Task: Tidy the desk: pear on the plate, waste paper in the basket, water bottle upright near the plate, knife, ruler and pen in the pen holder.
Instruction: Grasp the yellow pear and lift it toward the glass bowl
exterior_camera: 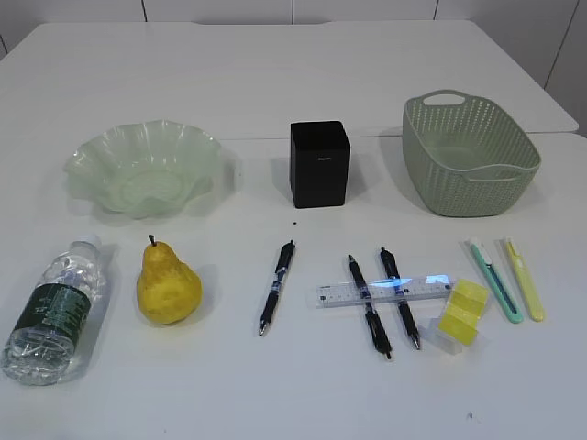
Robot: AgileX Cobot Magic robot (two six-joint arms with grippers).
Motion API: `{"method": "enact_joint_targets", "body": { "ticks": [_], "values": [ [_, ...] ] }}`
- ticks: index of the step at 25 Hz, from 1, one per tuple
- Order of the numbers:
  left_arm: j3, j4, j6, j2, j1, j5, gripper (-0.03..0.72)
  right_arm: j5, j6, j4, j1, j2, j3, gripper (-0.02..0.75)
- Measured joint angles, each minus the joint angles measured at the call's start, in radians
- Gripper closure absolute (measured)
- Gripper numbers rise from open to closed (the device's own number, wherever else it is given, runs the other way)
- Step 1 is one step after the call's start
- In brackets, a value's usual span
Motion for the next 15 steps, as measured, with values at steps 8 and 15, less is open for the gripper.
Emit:
{"method": "enact_joint_targets", "body": {
  "ticks": [8,15],
  "values": [
    [0.0,0.0,0.0,0.0,0.0,0.0,0.252,0.0,0.0,0.0,0.0,0.0,0.0,0.151],
    [0.0,0.0,0.0,0.0,0.0,0.0,0.258,0.0,0.0,0.0,0.0,0.0,0.0,0.151]
  ]
}}
